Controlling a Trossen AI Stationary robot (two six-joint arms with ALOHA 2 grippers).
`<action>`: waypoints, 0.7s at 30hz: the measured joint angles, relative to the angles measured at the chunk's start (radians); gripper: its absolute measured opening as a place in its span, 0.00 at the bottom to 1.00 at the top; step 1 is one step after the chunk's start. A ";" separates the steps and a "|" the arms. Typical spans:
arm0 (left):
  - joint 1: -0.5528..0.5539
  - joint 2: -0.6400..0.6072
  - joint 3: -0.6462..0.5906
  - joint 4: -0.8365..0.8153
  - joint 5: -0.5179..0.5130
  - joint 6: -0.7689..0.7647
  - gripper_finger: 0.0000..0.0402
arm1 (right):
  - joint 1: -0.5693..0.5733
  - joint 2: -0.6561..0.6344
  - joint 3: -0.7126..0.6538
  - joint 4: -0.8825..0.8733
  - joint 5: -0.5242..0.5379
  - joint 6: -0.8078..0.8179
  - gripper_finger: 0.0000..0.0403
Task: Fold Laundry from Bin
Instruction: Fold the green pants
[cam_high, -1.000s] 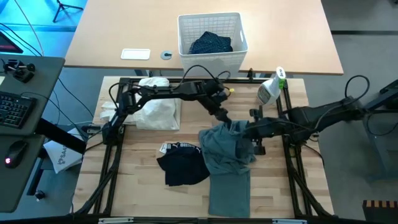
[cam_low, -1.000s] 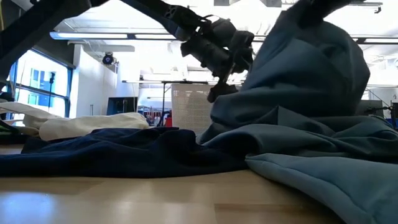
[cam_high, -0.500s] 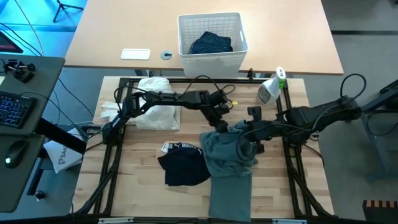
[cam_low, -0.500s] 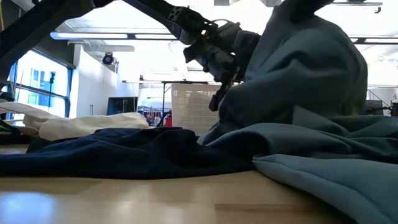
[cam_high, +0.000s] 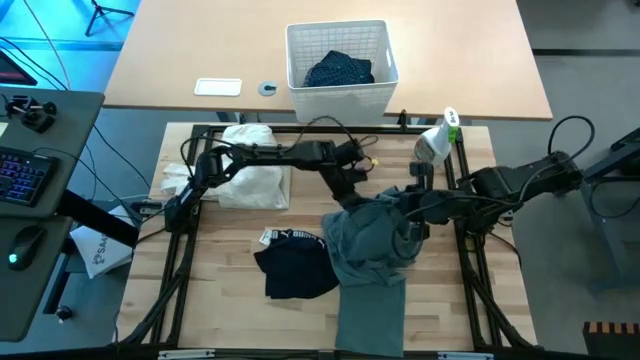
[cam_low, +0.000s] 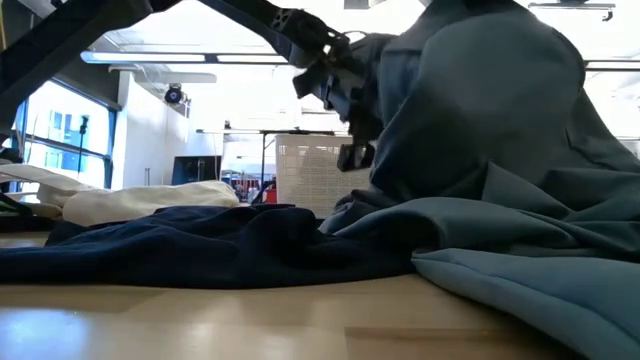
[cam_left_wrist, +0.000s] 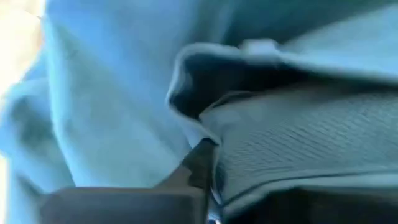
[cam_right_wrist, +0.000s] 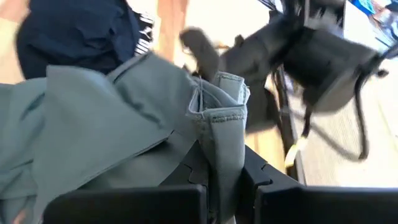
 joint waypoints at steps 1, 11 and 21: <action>0.007 -0.011 0.011 -0.022 -0.004 0.002 0.04 | 0.000 -0.005 0.001 -0.016 0.009 0.008 0.04; 0.092 -0.207 0.329 -0.437 -0.380 0.235 0.00 | -0.034 -0.107 0.003 0.012 0.311 -0.101 0.04; 0.104 -0.441 0.473 -0.290 -0.620 0.241 0.00 | -0.203 -0.186 0.011 0.920 0.162 -0.655 0.04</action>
